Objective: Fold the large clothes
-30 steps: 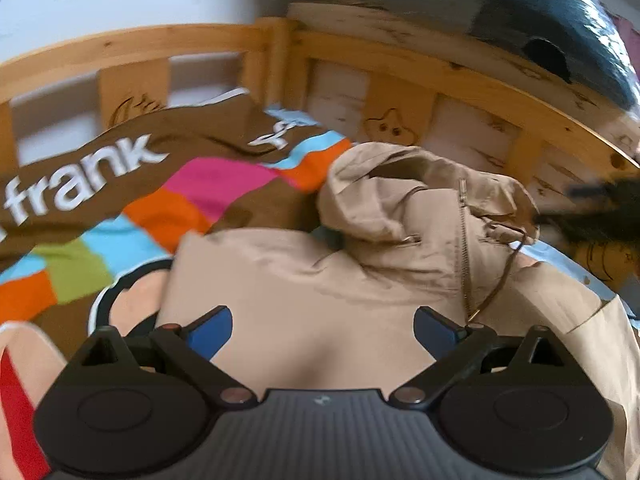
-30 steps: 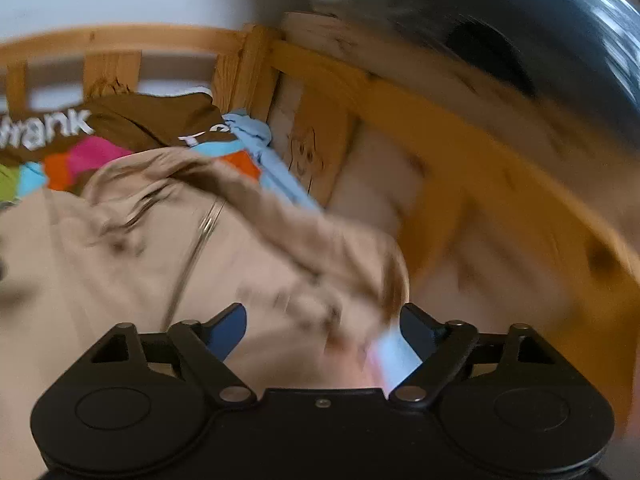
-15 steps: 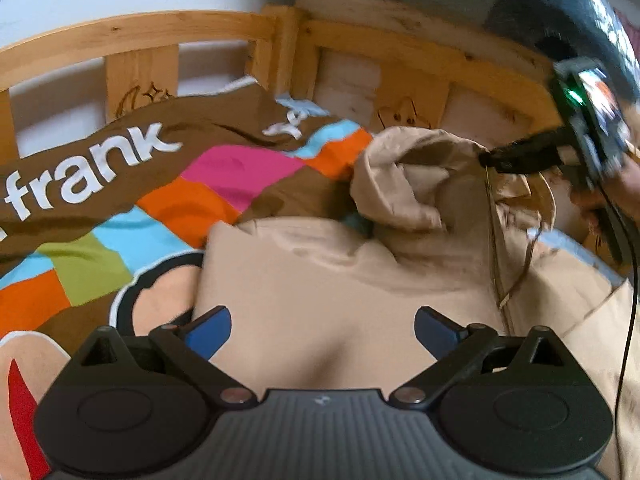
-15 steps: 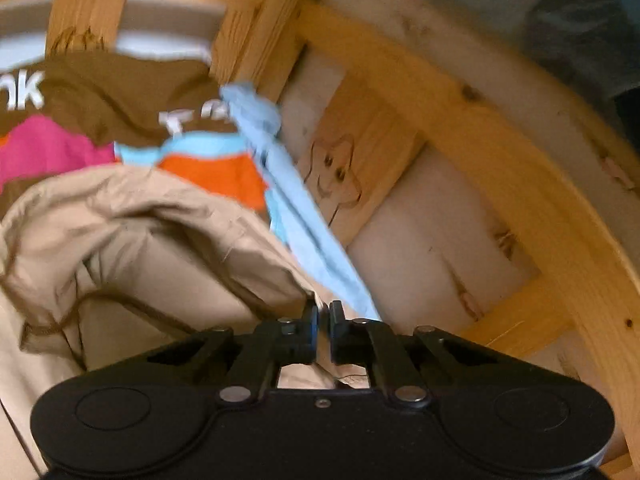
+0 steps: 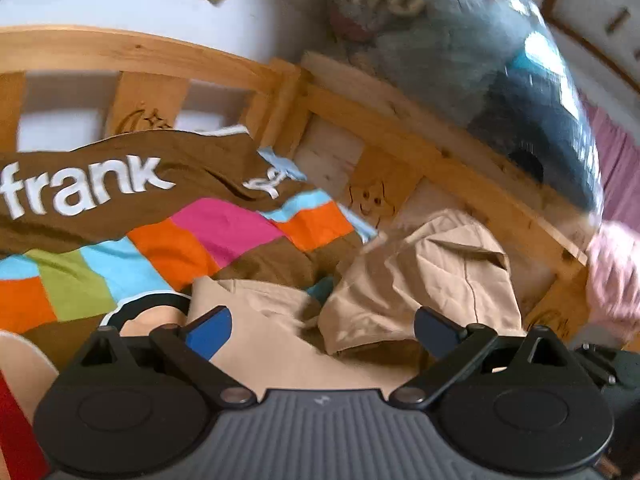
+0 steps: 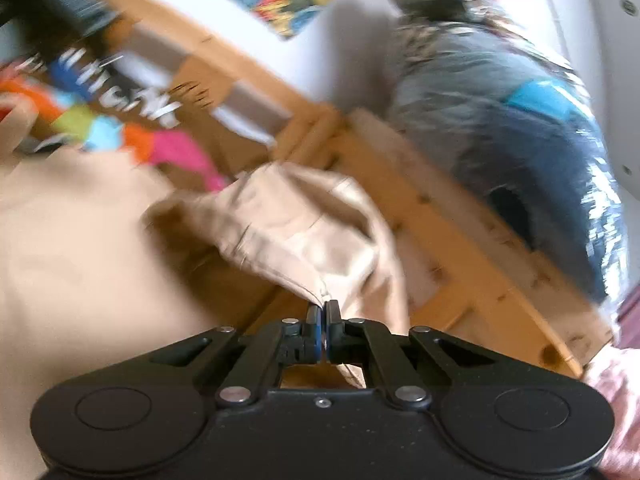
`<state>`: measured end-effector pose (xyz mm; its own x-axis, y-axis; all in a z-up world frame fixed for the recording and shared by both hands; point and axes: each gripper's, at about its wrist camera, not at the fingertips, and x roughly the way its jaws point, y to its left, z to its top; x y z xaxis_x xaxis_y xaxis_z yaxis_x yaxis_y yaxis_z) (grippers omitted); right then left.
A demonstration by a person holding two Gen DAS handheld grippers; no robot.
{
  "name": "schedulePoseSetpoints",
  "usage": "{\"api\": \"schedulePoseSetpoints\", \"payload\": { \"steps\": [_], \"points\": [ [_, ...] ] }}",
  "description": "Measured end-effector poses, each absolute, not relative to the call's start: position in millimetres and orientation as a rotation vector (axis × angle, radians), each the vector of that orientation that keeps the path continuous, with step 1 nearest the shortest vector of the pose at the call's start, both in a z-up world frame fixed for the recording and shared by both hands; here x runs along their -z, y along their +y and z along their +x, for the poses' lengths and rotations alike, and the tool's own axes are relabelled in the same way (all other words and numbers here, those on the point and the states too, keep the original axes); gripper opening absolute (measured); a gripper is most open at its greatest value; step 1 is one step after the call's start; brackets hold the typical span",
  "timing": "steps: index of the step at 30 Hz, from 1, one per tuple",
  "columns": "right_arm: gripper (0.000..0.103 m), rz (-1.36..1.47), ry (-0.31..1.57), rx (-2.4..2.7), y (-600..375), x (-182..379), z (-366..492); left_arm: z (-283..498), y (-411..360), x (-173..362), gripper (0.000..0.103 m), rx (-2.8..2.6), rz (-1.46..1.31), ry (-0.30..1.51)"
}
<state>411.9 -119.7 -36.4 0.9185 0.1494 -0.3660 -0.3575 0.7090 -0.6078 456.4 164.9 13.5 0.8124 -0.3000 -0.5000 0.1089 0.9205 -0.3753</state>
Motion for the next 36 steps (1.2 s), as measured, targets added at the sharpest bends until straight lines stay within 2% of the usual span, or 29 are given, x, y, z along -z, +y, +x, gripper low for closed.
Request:
{"api": "schedulePoseSetpoints", "payload": {
  "steps": [5, 8, 9, 10, 12, 13, 15, 17, 18, 21, 23, 24, 26, 27, 28, 29, 32, 33, 34, 36],
  "points": [
    [0.000, -0.685, 0.362, -0.300, -122, 51, 416, 486, 124, -4, 0.099, 0.285, -0.230, 0.645],
    [0.001, -0.660, 0.393, -0.322, -127, 46, 419, 515, 99, 9, 0.090, 0.241, -0.188, 0.758],
    [0.004, -0.653, 0.406, -0.343, -129, 43, 419, 523, 93, 14, 0.085, 0.221, -0.166, 0.797],
    [0.009, -0.645, 0.423, -0.365, -133, 39, 416, 529, 89, 21, 0.081, 0.193, -0.143, 0.833],
    [0.017, -0.608, 0.450, -0.400, -144, 22, 416, 536, 86, 32, 0.081, 0.162, -0.135, 0.864],
    [0.030, -0.590, 0.455, -0.404, -149, 11, 417, 538, 84, 37, 0.081, 0.151, -0.129, 0.872],
    [0.049, -0.579, 0.434, -0.409, -157, -11, 426, 538, 82, 42, 0.081, 0.141, -0.114, 0.870],
    [0.062, -0.606, 0.423, -0.433, -154, -24, 443, 537, 79, 45, 0.082, 0.136, -0.099, 0.859],
    [0.074, -0.630, 0.450, -0.472, -149, -26, 456, 535, 80, 45, 0.082, 0.133, -0.102, 0.856],
    [0.079, -0.755, 0.467, -0.528, -124, -13, 487, 532, 81, 43, 0.082, 0.127, -0.129, 0.846],
    [0.078, -0.840, 0.419, -0.486, -109, -1, 503, 527, 85, 39, 0.082, 0.130, -0.172, 0.830],
    [0.071, -0.846, 0.417, -0.464, -104, 3, 515, 522, 87, 36, 0.082, 0.140, -0.194, 0.817],
    [0.041, -0.832, 0.438, -0.414, -100, 6, 533, 505, 89, 28, 0.081, 0.172, -0.216, 0.755],
    [0.012, -0.798, 0.447, -0.400, -102, 5, 540, 495, 90, 24, 0.077, 0.212, -0.223, 0.712],
    [0.001, -0.759, 0.445, -0.388, -105, 0, 543, 486, 90, 20, 0.069, 0.276, -0.218, 0.670],
    [0.000, -0.726, 0.436, -0.381, -108, -5, 542, 481, 88, 17, 0.065, 0.337, -0.207, 0.647],
    [0.000, -0.660, 0.400, -0.389, -120, -23, 530, 483, 71, 9, 0.039, 0.489, -0.190, 0.656],
    [0.000, -0.654, 0.380, -0.390, -123, -28, 521, 487, 65, 8, 0.026, 0.512, -0.198, 0.666],
    [0.000, -0.642, 0.364, -0.391, -126, -32, 514, 495, 57, 7, 0.021, 0.524, -0.202, 0.688],
    [0.000, -0.604, 0.334, -0.395, -133, -44, 497, 508, 44, 11, 0.020, 0.517, -0.198, 0.733]
  ]
}}
